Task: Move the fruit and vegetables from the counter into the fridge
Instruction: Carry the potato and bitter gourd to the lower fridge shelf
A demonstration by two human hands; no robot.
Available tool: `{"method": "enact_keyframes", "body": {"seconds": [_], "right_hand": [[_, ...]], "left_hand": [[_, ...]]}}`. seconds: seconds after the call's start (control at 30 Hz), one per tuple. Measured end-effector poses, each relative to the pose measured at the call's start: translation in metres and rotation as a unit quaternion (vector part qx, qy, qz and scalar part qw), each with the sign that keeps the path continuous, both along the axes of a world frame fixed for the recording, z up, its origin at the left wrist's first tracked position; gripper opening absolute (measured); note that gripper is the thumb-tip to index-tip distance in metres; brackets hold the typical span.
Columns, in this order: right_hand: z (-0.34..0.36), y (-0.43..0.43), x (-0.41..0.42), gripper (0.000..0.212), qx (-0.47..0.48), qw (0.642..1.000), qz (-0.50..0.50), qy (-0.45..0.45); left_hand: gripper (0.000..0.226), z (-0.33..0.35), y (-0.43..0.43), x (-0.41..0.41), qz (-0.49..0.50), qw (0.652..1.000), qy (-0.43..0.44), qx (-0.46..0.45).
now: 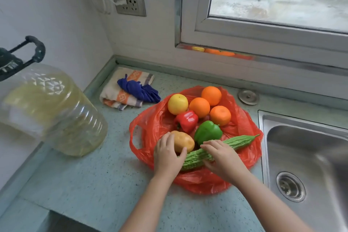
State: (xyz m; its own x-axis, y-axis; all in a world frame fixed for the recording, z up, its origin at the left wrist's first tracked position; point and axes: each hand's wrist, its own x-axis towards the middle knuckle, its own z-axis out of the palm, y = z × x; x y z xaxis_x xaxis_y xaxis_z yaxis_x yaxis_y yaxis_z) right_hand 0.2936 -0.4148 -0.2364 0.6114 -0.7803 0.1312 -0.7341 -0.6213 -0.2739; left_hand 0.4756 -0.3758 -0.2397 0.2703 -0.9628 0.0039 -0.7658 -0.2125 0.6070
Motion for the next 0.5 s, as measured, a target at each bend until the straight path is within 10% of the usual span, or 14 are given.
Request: {"method": "enact_keyframes", "body": {"seconds": [0.5], "right_hand": [[-0.019,-0.020,-0.012,0.050,0.079,0.996,0.029,0.010]], "left_hand": [[0.079,-0.019,-0.019,-0.006,0.019,0.998,0.004,0.051]]}}
